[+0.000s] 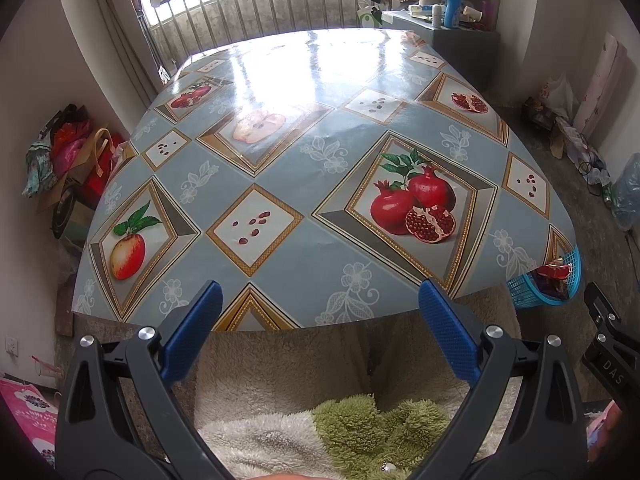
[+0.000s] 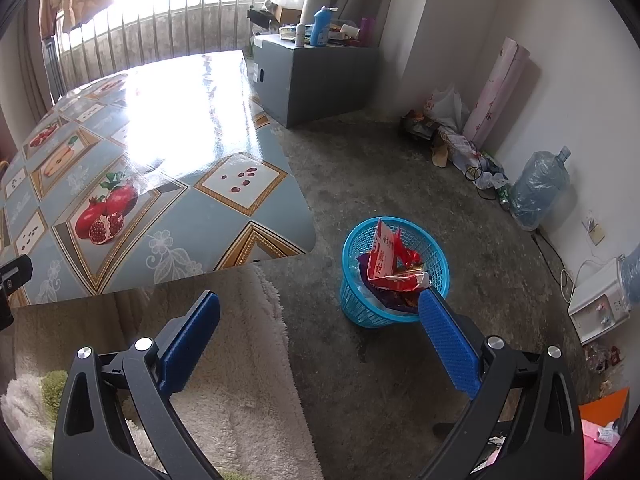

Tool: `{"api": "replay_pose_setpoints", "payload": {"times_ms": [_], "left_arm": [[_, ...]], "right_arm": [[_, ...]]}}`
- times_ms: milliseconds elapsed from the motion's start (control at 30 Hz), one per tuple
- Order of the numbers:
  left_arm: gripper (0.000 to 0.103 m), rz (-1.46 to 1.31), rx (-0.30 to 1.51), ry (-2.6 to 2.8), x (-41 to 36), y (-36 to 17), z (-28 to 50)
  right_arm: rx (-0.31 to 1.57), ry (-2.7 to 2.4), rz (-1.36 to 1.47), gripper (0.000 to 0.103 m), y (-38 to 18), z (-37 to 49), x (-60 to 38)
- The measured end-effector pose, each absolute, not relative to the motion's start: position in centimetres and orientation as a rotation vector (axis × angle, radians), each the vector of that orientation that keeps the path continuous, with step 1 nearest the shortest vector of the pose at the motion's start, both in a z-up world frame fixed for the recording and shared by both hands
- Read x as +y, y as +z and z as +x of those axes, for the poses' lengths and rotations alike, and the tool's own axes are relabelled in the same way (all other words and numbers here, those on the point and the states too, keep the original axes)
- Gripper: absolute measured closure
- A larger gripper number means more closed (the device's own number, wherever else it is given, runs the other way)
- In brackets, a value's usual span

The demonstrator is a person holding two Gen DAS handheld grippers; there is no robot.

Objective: Collect trash

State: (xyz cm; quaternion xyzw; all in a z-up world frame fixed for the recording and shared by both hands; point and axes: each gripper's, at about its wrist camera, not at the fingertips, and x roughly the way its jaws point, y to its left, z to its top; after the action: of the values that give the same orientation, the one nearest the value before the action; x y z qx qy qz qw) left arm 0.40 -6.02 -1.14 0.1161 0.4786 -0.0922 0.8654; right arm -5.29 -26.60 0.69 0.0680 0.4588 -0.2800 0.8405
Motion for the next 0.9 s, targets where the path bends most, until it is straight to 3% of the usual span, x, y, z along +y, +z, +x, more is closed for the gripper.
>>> {"api": "replay_pose_setpoints", "payload": {"times_ms": [900], "left_arm": [[0.009, 0.243, 1.002, -0.194, -5.96, -1.11, 0.35]], "right_arm": [[0.964, -0.594, 0.143, 0.006, 0.94, -5.32, -26.38]]}}
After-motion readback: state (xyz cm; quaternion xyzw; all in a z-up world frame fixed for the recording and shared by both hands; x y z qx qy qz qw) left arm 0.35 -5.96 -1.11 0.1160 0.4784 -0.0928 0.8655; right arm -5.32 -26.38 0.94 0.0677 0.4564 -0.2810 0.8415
